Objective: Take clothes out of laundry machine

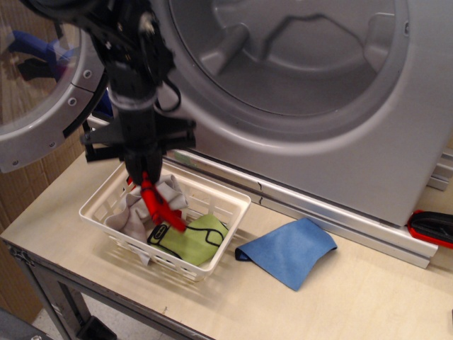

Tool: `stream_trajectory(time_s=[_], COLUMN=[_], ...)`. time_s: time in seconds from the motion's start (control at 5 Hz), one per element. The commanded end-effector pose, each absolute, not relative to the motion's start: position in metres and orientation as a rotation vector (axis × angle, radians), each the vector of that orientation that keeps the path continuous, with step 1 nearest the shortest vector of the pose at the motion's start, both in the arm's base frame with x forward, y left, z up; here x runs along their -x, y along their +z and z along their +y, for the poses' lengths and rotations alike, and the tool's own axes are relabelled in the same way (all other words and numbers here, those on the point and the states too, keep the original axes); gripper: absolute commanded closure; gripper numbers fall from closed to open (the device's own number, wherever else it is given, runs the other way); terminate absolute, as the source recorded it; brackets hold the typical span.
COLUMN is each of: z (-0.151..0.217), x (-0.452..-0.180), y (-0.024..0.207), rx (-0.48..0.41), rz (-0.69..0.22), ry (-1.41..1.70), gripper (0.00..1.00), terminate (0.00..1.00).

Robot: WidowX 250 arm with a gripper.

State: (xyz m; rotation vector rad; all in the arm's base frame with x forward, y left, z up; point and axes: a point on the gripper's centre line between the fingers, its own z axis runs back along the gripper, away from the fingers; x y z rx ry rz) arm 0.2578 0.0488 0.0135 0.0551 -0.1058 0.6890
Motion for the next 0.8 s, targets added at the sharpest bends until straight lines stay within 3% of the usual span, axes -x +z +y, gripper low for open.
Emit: stream_trajectory(time_s=[0.0,0.2,0.4,0.6], z=[0.039,0.033,0.031,0.03], x=[-0.267,-0.271,-0.268,-0.264], y=[0.003,-0.005,0.0,0.008], rx=[-0.084,-0.099,-0.091,-0.11], rz=[-0.082,-0.045,-0.055,-0.048], ry=[0.709,0.717,0.732,0.751], gripper=[1.0,1.0,0.0,0.0], terminate=[0.0,0.0,0.0,0.0])
